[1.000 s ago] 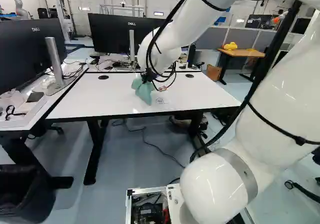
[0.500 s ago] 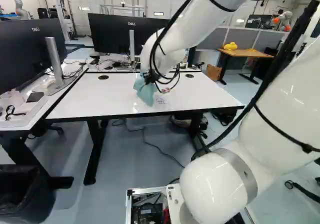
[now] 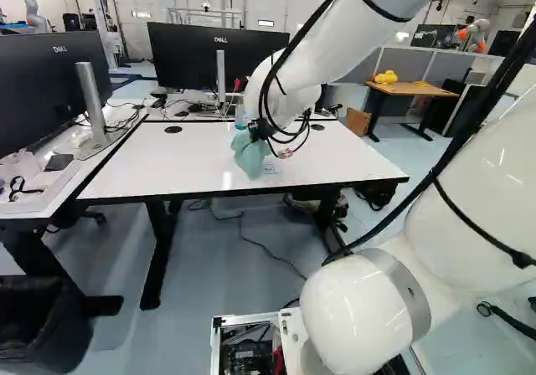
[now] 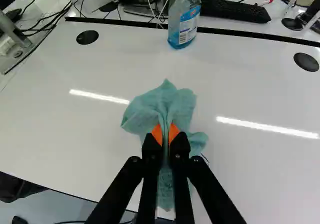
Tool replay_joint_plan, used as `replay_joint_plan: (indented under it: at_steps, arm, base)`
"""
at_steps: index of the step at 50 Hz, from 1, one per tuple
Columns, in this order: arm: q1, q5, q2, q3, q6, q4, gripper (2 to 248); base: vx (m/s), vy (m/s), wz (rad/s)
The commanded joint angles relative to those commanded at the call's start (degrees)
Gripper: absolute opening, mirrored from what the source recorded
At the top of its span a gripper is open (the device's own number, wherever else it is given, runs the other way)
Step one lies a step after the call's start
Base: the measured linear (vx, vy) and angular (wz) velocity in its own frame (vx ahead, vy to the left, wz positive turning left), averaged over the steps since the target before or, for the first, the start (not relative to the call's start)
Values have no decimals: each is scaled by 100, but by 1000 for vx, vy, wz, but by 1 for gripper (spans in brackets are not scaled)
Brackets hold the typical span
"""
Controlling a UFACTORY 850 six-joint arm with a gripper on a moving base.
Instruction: Clean the table with the green towel
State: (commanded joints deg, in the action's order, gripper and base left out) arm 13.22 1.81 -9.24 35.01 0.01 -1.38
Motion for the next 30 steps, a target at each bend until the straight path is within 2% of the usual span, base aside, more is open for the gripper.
replay_joint_plan:
  at_steps: [30]
  arm:
    - [-426, 0, -245, -222, 0, 0, 35]
  base:
    - [0, 0, 0]
